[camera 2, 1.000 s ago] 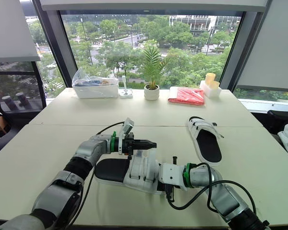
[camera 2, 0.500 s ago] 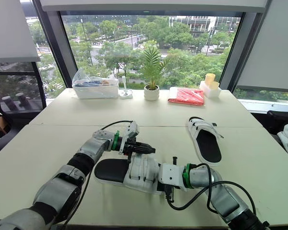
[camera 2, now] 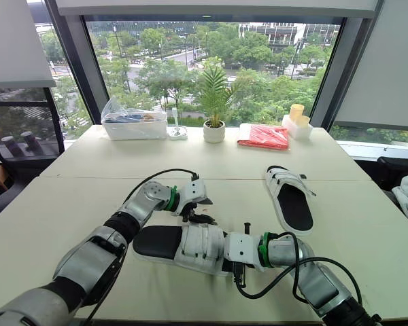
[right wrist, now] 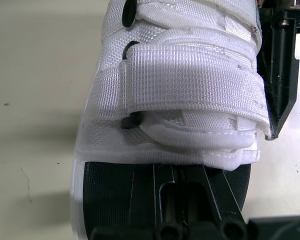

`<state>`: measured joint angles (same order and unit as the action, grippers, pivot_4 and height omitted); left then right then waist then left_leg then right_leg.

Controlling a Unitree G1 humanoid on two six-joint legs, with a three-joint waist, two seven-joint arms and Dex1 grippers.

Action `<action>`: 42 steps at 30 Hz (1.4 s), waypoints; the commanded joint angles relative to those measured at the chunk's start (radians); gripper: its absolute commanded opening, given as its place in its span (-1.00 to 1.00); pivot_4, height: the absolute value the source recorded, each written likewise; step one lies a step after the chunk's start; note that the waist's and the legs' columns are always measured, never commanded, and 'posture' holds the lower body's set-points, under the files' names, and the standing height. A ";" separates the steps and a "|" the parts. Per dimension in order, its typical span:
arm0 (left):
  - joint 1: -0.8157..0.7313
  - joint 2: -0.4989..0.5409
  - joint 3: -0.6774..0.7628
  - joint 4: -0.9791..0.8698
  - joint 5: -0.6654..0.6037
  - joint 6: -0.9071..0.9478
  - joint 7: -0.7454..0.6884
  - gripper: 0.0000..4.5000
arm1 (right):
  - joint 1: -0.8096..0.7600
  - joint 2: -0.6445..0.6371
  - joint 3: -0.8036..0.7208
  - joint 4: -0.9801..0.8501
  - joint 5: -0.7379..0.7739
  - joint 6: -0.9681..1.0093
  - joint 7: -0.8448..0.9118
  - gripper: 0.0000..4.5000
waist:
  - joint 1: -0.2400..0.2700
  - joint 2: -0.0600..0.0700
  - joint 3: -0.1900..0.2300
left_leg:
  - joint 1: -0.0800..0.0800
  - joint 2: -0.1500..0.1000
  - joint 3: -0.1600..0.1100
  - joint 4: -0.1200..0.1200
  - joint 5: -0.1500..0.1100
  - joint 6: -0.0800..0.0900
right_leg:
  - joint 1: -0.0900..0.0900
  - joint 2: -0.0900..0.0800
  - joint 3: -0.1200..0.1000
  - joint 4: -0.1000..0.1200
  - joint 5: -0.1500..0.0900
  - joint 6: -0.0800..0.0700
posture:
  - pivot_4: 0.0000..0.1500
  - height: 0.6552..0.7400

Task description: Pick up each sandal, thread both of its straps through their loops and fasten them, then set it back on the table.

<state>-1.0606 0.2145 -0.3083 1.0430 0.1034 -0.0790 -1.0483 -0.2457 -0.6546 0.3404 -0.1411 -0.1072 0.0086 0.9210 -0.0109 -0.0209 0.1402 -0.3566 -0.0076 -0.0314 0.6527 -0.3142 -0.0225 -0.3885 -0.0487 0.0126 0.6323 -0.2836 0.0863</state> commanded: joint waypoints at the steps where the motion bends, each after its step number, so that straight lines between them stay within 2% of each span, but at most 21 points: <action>1: -0.048 0.033 0.085 0.010 -0.056 0.055 -0.013 0.31 | 0.073 -0.019 0.076 0.061 -0.066 0.067 0.026 -1.00 | -0.001 0.000 0.000 | 0.000 0.000 0.000 0.000 0.000 0.000 | 0.000 0.000 0.000 0.000 0.000 0.000 | 1.00 1.00; 7: -0.026 0.144 0.197 -0.075 -0.166 0.203 -0.170 0.31 | 0.102 -0.020 0.003 -0.137 0.019 0.178 0.025 -1.00 | 0.000 0.001 0.001 | -0.003 0.000 0.000 0.000 0.000 0.001 | -0.004 0.001 0.000 0.000 0.000 0.000 | 1.00 1.00; 11: 0.035 0.220 0.237 -0.235 -0.281 0.436 -0.341 0.31 | 0.123 -0.063 -0.043 -0.263 0.026 0.224 0.026 -1.00 | 0.003 0.003 0.002 | -0.020 0.000 -0.001 0.007 0.000 0.000 | -0.017 0.000 -0.001 0.004 0.000 0.000 | 1.00 1.00; 14: 0.102 0.281 0.221 -0.385 -0.339 0.625 -0.431 0.31 | 0.121 -0.083 -0.080 -0.342 0.050 0.264 0.026 -1.00 | 0.002 0.004 0.004 | -0.022 -0.001 -0.001 0.010 0.001 -0.002 | -0.017 -0.001 0.000 0.005 -0.001 0.001 | 1.00 1.00; 17: 0.162 0.335 0.187 -0.497 -0.372 0.730 -0.502 0.31 | 0.106 -0.099 -0.108 -0.385 0.072 0.296 0.032 -1.00 | 0.000 0.005 0.009 | -0.023 -0.001 -0.001 0.013 -0.002 0.004 | -0.018 -0.001 0.001 0.006 -0.001 0.001 | 1.00 1.00; 20: 0.212 0.364 0.149 -0.575 -0.398 0.811 -0.550 0.67 | 0.106 -0.140 -0.126 -0.394 0.059 0.293 0.039 -1.00 | 0.002 0.005 0.014 | -0.021 -0.001 -0.001 0.014 -0.002 0.004 | -0.018 -0.001 0.002 0.011 -0.001 0.001 | 1.00 1.00; 21: 0.221 0.365 0.140 -0.593 -0.407 0.830 -0.557 0.88 | 0.107 -0.154 -0.129 -0.391 0.048 0.283 0.038 -1.00 | 0.002 0.005 0.014 | -0.020 -0.001 -0.001 0.015 -0.002 0.004 | -0.018 -0.001 0.002 0.013 -0.001 0.001 | 1.00 1.00; 22: 0.225 0.362 0.131 -0.605 -0.413 0.848 -0.558 0.98 | 0.108 -0.164 -0.131 -0.387 0.040 0.277 0.036 -1.00 | 0.003 0.005 0.015 | -0.020 -0.001 -0.001 0.015 -0.002 0.004 | -0.018 -0.001 0.002 0.013 -0.001 0.001 | 1.00 1.00; 27: 0.228 0.331 0.072 -0.628 -0.428 0.870 -0.566 0.98 | 0.133 -0.213 -0.164 -0.424 0.050 0.283 0.044 -1.00 | 0.001 0.004 0.016 | -0.020 -0.001 -0.001 0.015 -0.002 0.004 | -0.018 -0.001 0.003 0.015 -0.001 0.001 | 1.00 1.00; 36: 0.155 0.274 -0.011 -0.557 -0.486 0.985 -0.566 0.98 | 0.218 -0.337 -0.393 -0.616 0.152 0.412 0.096 -1.00 | 0.001 0.005 0.018 | -0.020 -0.001 0.000 0.016 -0.002 0.004 | -0.018 0.000 0.003 0.015 -0.001 0.001 | 1.00 1.00; 42: 0.141 0.236 -0.099 -0.558 -0.517 1.041 -0.566 0.98 | 0.223 -0.366 -0.505 -0.703 0.208 0.510 0.095 -1.00 | 0.001 0.005 0.018 | -0.019 -0.001 0.000 0.016 -0.002 0.004 | -0.018 0.000 0.004 0.015 -0.001 0.001 | 1.00 1.00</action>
<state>-0.8967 0.4449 -0.3958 0.5017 -0.3873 0.9460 -1.6057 -0.0171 -1.0047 -0.1316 -0.8019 0.0799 0.4983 1.0200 -0.0097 -0.0161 0.1581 -0.3760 -0.0082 -0.0313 0.6685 -0.3163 -0.0187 -0.4065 -0.0485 0.0164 0.6476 -0.2846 0.0873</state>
